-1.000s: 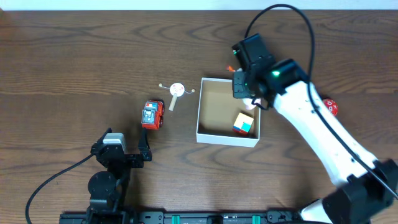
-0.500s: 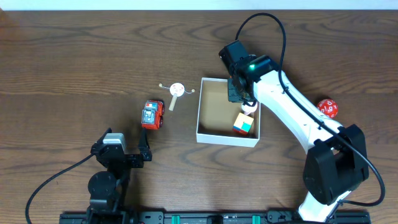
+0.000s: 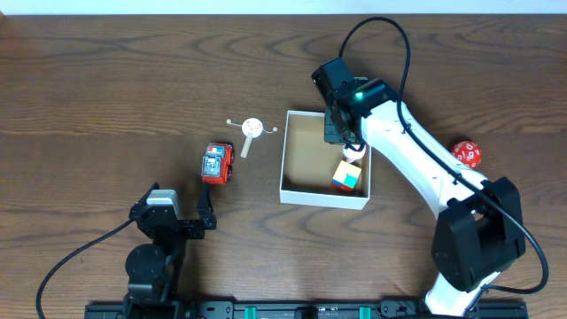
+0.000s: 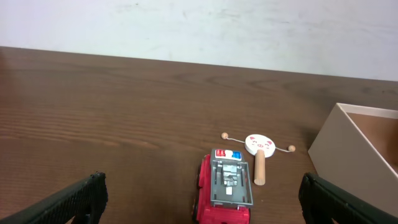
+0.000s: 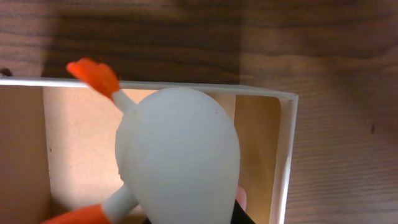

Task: Pack container
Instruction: 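Carry the duck with the right gripper and lower it into the box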

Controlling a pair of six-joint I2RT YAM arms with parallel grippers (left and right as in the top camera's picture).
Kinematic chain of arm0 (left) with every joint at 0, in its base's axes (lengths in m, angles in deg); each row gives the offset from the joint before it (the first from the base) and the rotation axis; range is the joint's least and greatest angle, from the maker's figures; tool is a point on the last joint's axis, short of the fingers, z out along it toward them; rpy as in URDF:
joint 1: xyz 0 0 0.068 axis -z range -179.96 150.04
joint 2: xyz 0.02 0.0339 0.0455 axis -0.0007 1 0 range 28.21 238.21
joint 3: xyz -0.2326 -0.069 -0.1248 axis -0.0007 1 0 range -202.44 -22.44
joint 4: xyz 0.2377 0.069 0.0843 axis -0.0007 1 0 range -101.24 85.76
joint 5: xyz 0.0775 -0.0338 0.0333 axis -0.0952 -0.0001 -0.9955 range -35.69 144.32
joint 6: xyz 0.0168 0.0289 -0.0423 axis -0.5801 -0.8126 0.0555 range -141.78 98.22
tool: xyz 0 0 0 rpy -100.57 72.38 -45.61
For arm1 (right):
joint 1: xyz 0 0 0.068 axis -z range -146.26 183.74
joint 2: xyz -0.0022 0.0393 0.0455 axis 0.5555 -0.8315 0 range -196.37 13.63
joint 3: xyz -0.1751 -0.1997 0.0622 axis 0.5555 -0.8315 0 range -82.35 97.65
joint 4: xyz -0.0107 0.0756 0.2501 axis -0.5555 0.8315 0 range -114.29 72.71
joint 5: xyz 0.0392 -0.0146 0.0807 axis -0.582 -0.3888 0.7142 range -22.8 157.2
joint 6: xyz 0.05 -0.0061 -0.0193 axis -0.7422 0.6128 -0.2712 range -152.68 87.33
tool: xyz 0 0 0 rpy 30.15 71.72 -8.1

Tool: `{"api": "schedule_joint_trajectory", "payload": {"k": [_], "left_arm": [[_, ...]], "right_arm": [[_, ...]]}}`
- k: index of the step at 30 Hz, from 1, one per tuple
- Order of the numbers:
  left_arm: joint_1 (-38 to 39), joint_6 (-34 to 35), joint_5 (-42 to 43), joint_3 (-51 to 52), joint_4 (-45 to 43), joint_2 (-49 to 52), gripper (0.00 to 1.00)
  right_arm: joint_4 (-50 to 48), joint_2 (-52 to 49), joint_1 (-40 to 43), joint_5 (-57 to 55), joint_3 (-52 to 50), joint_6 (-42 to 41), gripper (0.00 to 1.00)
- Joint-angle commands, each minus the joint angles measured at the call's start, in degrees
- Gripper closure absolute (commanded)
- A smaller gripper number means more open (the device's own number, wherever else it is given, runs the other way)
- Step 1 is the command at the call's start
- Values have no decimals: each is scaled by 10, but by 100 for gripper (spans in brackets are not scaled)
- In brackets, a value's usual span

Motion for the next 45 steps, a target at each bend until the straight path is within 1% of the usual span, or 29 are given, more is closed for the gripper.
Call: {"api": "schedule_joint_trajectory", "payload": {"k": [1,9,13,16,17,18,19,27,29,33,38,40,45], "left_arm": [[-3,-7,-5,4,16,-4,2],[-3,-7,-5,4,16,-4,2],[-3,-7,-5,4,16,-4,2],[-3,-7,-5,4,16,-4,2],[-3,-7,-5,4,16,-4,2],[-3,-7,-5,4,16,-4,2],[-3,-7,-5,4,16,-4,2],[-3,-7,-5,4,16,-4,2],[-3,-7,-5,4,16,-4,2],[-3,-7,-5,4,16,-4,2],[-3,-7,-5,4,16,-4,2],[-3,-7,-5,4,16,-4,2],[-3,-7,-5,4,16,-4,2]], "right_arm": [[-2,-3,-4,-27,-16,-33,93],[-10,-3,-4,-35,-46,-46,93],[-13,-3,-4,-36,-50,-46,91],[-13,-3,-4,-36,-56,-46,87],[-12,-3,-4,-36,-57,-49,84],[-13,-3,-4,-36,-61,-53,75],[-13,-3,-4,-36,-63,-56,69],[-15,-3,-4,-35,-69,-57,55],[-19,-3,-4,-33,-69,-56,48],[-26,-3,-4,-31,-69,-56,47],[-31,-3,-4,-31,-69,-56,41],[-32,-3,-4,-31,-69,-56,36],[-33,-3,-4,-25,-69,-53,29]]}}
